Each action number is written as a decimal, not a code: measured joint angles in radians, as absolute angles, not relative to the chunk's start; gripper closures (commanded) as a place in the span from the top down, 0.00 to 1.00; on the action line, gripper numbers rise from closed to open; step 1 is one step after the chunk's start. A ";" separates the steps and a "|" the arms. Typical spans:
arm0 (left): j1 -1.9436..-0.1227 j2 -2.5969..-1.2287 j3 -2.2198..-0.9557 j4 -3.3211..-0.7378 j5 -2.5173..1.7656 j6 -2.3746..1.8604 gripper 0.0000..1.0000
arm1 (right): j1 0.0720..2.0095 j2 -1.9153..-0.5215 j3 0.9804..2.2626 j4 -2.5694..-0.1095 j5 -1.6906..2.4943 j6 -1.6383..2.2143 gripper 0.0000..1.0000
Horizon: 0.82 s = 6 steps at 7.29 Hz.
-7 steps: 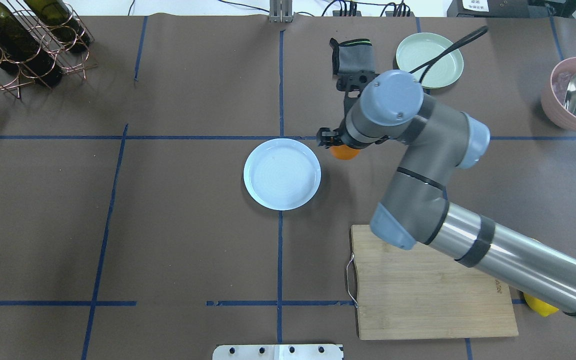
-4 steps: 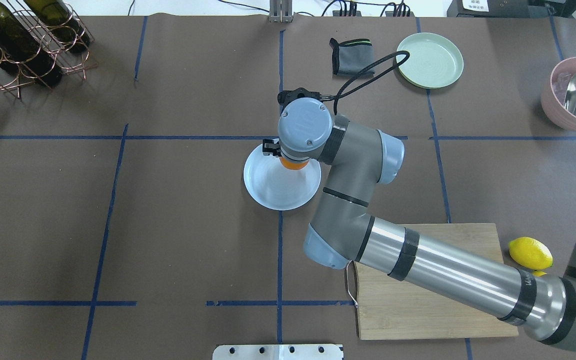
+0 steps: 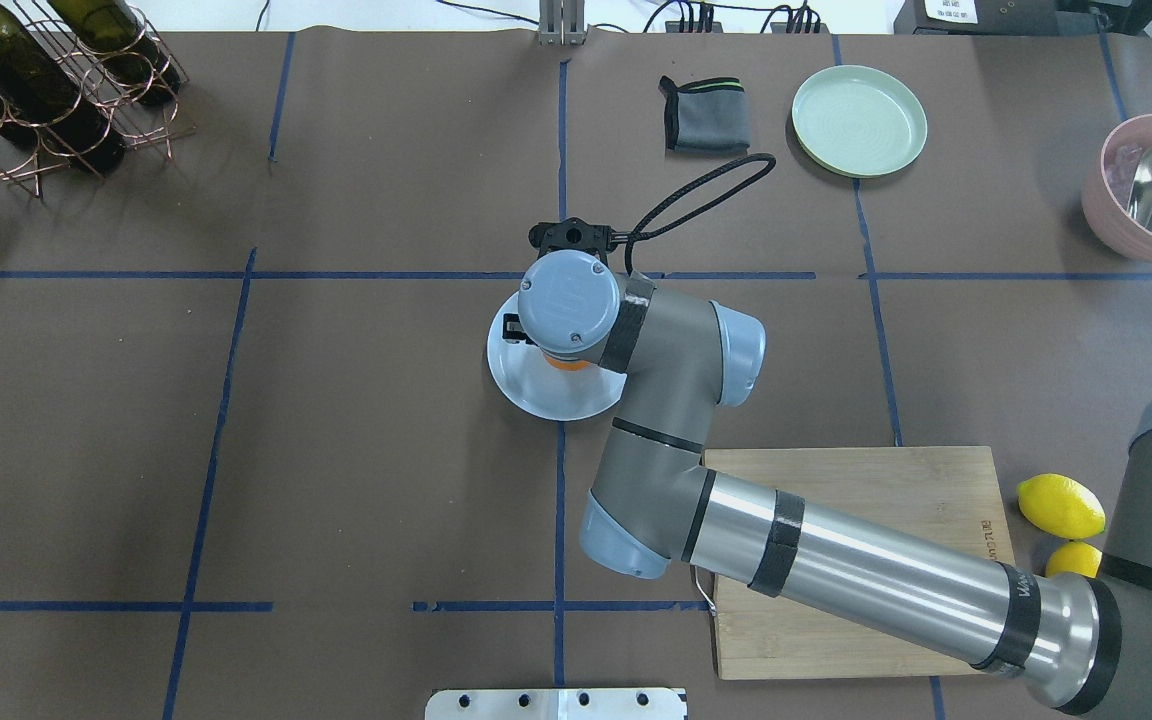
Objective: Pick orange to plate
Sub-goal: 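Carry the orange over the light blue plate and lower it, then open the right gripper and withdraw the right arm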
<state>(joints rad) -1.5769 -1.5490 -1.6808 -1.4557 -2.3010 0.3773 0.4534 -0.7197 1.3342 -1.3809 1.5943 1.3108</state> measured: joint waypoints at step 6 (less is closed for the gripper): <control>-1.577 -1.549 -1.680 -1.456 -2.301 0.378 1.00 | 0.548 -0.740 1.416 -1.394 1.686 1.237 1.00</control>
